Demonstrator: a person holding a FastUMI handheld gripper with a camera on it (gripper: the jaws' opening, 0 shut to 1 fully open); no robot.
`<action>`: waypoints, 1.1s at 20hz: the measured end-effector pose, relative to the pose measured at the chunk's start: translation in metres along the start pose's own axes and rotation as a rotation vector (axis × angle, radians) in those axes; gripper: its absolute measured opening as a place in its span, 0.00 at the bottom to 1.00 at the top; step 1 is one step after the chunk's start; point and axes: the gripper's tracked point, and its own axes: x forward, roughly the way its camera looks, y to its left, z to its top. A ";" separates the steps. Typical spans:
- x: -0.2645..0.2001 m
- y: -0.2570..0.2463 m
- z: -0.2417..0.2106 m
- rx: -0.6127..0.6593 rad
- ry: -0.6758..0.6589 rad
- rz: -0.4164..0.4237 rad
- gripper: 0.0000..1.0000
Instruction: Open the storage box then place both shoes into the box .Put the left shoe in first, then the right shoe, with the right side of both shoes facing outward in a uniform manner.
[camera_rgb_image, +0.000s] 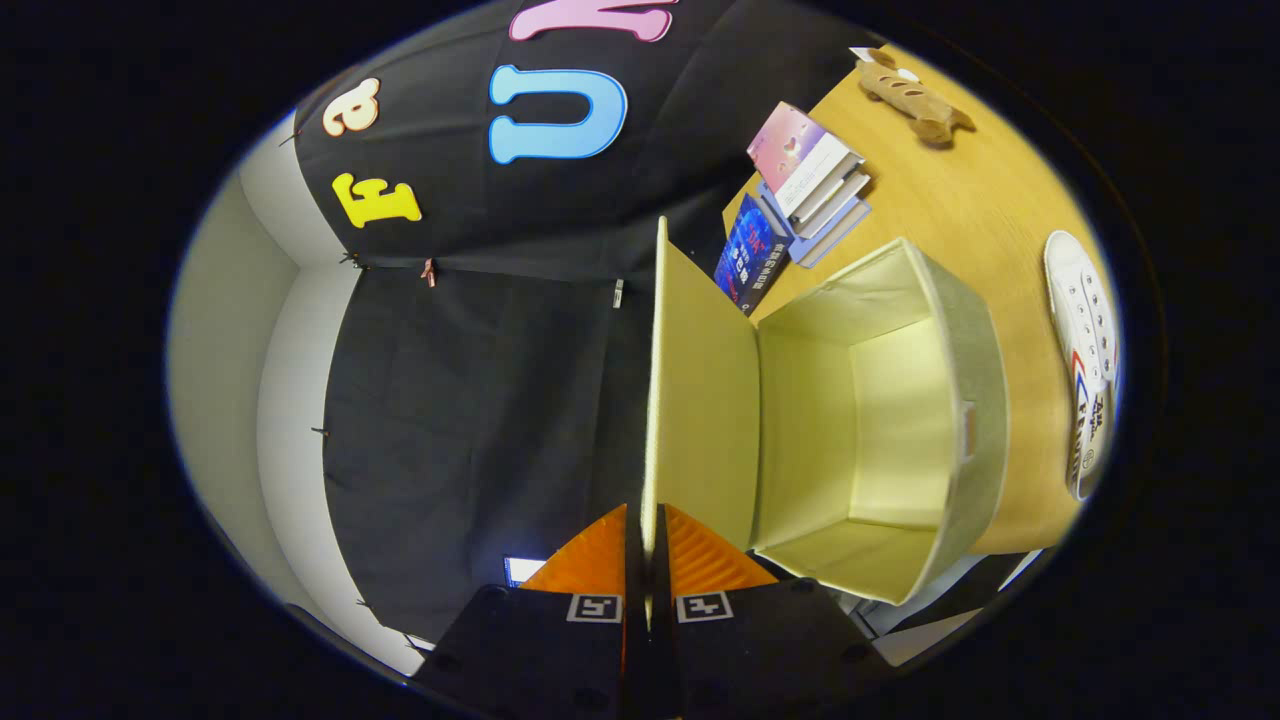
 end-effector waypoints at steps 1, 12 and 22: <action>0.007 0.006 -0.001 -0.011 0.008 0.002 0.05; 0.105 0.060 -0.027 -0.062 0.055 0.027 0.05; 0.177 0.056 -0.051 -0.099 0.111 -0.007 0.07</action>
